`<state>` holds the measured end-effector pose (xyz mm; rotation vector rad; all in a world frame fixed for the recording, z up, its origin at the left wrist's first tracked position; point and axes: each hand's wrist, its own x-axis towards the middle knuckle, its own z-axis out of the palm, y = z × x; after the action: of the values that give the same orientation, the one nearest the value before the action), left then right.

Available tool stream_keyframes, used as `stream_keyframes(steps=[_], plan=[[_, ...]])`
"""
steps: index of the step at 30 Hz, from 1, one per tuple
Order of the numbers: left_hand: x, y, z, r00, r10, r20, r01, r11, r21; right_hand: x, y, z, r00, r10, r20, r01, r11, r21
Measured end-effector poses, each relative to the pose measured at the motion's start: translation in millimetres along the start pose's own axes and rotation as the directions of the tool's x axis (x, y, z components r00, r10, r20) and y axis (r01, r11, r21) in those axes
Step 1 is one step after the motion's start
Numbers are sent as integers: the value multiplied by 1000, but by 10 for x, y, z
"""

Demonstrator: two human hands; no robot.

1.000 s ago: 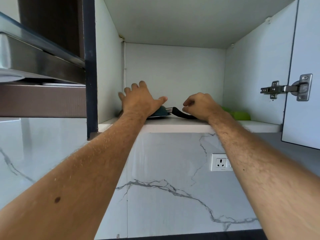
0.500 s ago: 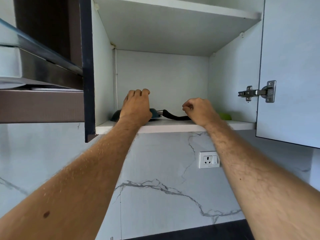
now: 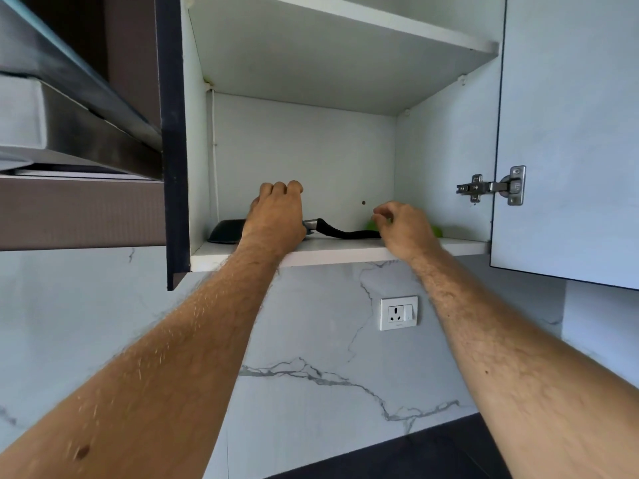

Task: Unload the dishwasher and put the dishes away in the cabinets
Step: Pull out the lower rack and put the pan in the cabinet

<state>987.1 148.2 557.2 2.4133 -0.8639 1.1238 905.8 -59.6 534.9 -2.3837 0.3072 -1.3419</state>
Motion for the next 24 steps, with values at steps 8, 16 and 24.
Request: stream_keyframes(steps=[8,16,24], plan=[[-140,195,-274,992,75,-104,-66,994,81,-393,-65,-556,998,-42,-41,39,997,-69],[-165,938,-746,931,76,-358,-93,995,-31,-290,6,-1879,955,-146,-257,87,970,-228],[-259,1966,-1147,904,160,-395,-213,973,-94,-458,134,-3270,826,-245,-507,73,939,-335]])
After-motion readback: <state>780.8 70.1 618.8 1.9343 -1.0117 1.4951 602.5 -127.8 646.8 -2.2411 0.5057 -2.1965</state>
